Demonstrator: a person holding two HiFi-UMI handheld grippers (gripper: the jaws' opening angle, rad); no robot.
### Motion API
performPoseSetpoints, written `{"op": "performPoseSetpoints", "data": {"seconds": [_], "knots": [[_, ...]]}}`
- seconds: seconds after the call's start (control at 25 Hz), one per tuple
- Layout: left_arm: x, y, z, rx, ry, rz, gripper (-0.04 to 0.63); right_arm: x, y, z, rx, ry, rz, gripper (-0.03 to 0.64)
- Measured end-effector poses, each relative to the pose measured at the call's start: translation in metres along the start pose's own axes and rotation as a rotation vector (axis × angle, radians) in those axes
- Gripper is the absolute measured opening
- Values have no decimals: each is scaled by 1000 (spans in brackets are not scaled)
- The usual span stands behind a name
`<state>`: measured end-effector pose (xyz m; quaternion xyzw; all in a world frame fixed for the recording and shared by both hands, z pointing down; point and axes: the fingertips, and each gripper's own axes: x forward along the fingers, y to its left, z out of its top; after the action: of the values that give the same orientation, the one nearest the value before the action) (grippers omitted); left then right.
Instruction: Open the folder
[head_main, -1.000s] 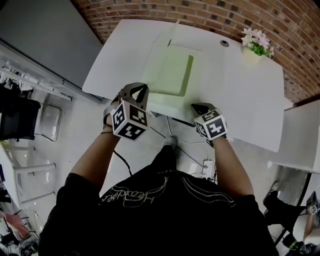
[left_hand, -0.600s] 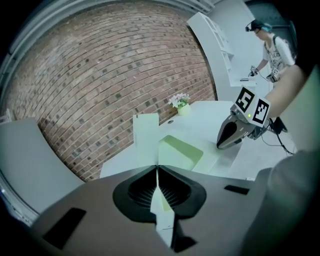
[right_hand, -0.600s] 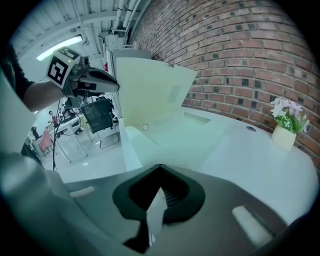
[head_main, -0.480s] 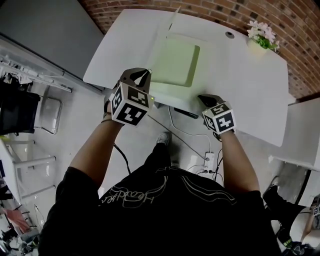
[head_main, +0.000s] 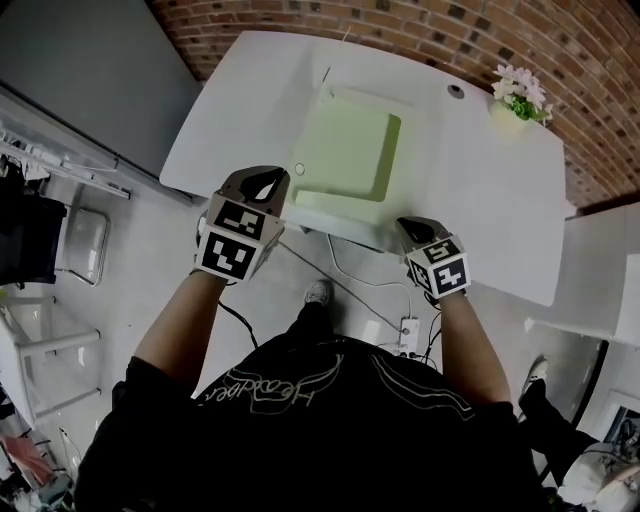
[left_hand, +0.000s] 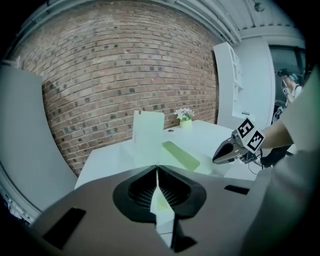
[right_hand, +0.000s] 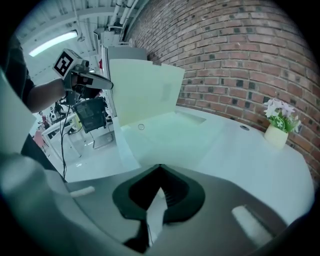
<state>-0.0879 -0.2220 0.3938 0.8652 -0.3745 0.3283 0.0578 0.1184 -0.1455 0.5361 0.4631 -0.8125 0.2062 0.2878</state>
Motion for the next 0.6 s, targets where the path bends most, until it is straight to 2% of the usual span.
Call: {"op": "performPoseSetpoints", "data": {"seconds": [0.16, 0.6], "knots": [[-4, 16, -4, -18, -21, 17, 8, -1, 0, 0, 13, -7, -14, 3], [-8, 49, -23, -200, -30, 5, 8, -2, -2, -1, 39, 13, -21, 3]]}}
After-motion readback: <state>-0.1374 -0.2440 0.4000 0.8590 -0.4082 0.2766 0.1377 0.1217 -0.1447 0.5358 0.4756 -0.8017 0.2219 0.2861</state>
